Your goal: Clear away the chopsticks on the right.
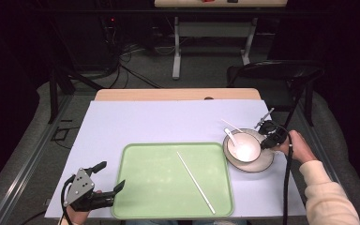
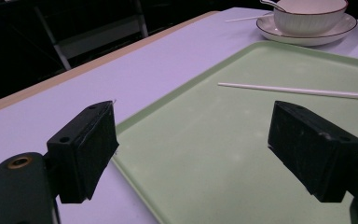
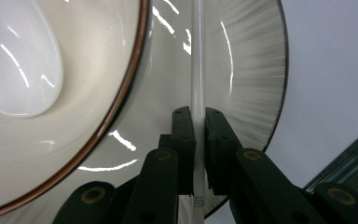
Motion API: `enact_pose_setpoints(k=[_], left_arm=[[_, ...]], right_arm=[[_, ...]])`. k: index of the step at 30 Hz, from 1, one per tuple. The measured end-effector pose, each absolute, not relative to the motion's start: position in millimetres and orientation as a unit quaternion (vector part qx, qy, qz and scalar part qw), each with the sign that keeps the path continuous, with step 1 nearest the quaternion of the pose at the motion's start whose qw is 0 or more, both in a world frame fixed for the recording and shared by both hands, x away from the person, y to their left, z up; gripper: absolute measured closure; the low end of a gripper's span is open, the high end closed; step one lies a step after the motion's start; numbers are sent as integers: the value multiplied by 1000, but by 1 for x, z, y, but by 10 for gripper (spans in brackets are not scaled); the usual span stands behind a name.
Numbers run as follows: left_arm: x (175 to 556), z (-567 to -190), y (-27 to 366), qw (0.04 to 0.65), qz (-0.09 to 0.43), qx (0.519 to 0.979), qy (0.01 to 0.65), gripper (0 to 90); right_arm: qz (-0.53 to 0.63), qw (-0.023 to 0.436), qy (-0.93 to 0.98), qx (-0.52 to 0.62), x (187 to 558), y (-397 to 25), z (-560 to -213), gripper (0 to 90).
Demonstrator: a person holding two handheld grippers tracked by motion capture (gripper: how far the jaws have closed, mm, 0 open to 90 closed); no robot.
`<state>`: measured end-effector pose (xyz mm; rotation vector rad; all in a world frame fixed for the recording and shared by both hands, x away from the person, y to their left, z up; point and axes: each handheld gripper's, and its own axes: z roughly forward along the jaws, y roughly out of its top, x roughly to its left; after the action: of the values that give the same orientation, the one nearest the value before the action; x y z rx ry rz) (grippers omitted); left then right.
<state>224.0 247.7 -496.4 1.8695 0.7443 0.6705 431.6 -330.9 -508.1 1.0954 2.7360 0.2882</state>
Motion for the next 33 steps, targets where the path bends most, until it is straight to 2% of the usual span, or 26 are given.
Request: enact_pose_setpoints(k=[9,16,25,33], left_arm=[[224,-497,247,489,274,769,306,156],[224,-496,247,489,275,769,307,156],[224,-497,248,489,275,769,306,156],[224,-497,247,489,275,769,306,156]], right_arm=[[108,126,894,416,422,-331,-488,837],[131,163,866,455,410,-328,-451,837],[158,181,852,466,391,-315,-416,836],[175,184,856,450,367,-294,-401,837]])
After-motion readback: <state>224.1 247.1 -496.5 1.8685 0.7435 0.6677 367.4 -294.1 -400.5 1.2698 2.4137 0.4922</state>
